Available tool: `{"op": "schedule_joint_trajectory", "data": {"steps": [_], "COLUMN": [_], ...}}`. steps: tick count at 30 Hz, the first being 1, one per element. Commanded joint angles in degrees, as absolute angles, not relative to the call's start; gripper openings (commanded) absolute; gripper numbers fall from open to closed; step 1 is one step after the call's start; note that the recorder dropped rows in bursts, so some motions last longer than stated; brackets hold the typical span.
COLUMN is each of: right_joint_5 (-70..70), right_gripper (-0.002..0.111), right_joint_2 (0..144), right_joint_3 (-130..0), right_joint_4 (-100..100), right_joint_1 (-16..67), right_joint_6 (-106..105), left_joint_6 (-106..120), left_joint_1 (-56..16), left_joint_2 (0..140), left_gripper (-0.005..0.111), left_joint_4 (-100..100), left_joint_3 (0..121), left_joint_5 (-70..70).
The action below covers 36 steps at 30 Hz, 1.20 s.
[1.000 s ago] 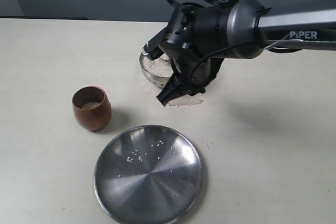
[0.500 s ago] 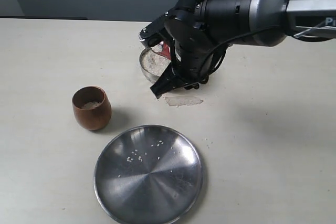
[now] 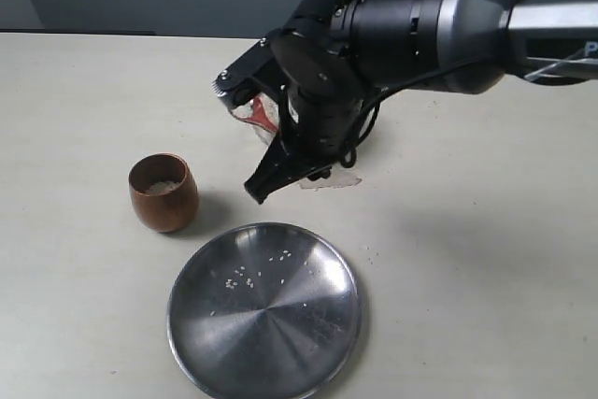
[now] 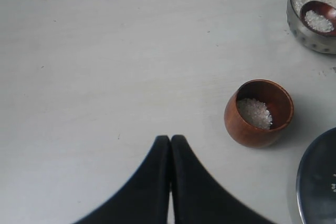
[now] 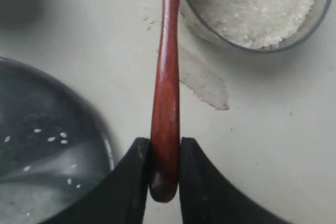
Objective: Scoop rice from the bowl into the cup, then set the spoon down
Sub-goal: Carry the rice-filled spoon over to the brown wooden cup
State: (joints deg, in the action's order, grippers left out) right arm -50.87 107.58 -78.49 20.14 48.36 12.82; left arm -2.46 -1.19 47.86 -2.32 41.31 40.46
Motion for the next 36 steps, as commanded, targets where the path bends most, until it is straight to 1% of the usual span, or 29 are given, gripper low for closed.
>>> {"op": "schedule_joint_trajectory", "data": {"steps": [1, 16, 22, 36], "right_joint_5": [-50.0, -51.8, -54.0, -53.8], "right_gripper": [-0.001, -0.001, -0.001, -0.001], "right_joint_2": [107.0, 107.0, 107.0, 108.8], "right_joint_3": [-78.6, -78.6, -78.6, -78.6], "right_joint_4": [20.7, 28.3, 30.4, 33.3], "right_joint_1": [50.9, 59.4, 59.5, 59.5], "right_joint_6": [12.1, 10.3, 7.6, 4.5], "left_joint_6": [-2.5, -2.5, -2.5, -2.5], "left_joint_1": [-1.3, -1.3, -1.3, -1.3], "left_joint_2": [47.9, 47.9, 47.9, 47.9], "left_gripper": [0.000, 0.000, 0.000, 0.000], "left_joint_4": [-2.4, -2.4, -2.5, -4.9], "left_joint_3": [41.7, 41.7, 41.7, 41.7], "left_joint_5": [40.3, 40.3, 40.3, 40.3]}}
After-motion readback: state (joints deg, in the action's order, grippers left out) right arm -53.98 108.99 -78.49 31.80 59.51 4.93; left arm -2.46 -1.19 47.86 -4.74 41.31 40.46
